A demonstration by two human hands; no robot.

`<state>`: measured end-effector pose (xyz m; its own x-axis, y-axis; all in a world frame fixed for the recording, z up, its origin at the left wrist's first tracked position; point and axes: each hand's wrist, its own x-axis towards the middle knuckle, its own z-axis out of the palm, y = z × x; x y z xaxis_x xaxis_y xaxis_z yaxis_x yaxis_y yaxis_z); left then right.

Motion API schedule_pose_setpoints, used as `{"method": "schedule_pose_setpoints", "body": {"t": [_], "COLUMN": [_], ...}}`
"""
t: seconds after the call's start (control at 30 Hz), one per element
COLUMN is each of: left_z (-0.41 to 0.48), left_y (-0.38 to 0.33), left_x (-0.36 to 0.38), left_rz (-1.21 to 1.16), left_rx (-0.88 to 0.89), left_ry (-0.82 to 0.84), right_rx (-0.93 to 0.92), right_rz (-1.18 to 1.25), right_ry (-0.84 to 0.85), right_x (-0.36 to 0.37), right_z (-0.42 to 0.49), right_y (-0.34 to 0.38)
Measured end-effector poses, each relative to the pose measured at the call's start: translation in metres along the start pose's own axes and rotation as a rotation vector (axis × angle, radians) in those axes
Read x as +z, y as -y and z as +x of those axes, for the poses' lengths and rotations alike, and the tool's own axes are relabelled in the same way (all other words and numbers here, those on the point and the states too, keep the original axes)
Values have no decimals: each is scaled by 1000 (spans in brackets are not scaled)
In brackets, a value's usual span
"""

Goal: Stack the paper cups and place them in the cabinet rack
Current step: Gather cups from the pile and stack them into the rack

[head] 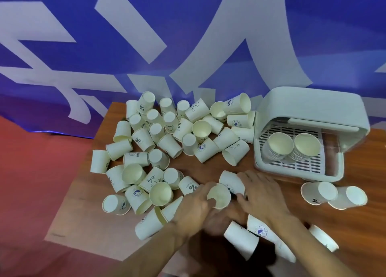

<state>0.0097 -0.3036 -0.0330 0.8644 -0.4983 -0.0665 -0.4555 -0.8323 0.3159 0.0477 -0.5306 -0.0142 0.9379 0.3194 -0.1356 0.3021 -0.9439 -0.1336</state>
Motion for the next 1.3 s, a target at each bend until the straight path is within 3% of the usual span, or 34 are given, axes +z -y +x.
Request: {"method": "schedule_pose_setpoints", "body": {"t": [0.1, 0.3, 0.4, 0.57, 0.8, 1.1, 1.3], "left_z": [7, 12, 14, 20, 33, 123, 171], "left_y": [-6, -6, -8, -4, -21, -70, -91], "left_x": [1, 22, 18, 13, -23, -93, -87], "left_rz": [-97, 182, 204, 219, 52, -2, 26], "left_rx": [-93, -87, -95, -68, -35, 180, 230], "left_ry": [-85, 240, 241, 132, -162, -535, -555], "right_rx": [53, -148, -183, -127, -29, 253, 223], "right_rz": [28, -94, -96, -123, -117, 274, 278], "right_ry": [-39, -25, -10, -164, -129, -618, -764], "right_x": [-2, 16, 28, 33, 25, -69, -80], "right_z": [1, -13, -22, -28, -29, -51, -63], "right_y": [-8, -10, -10, -13, -19, -78, -141]}}
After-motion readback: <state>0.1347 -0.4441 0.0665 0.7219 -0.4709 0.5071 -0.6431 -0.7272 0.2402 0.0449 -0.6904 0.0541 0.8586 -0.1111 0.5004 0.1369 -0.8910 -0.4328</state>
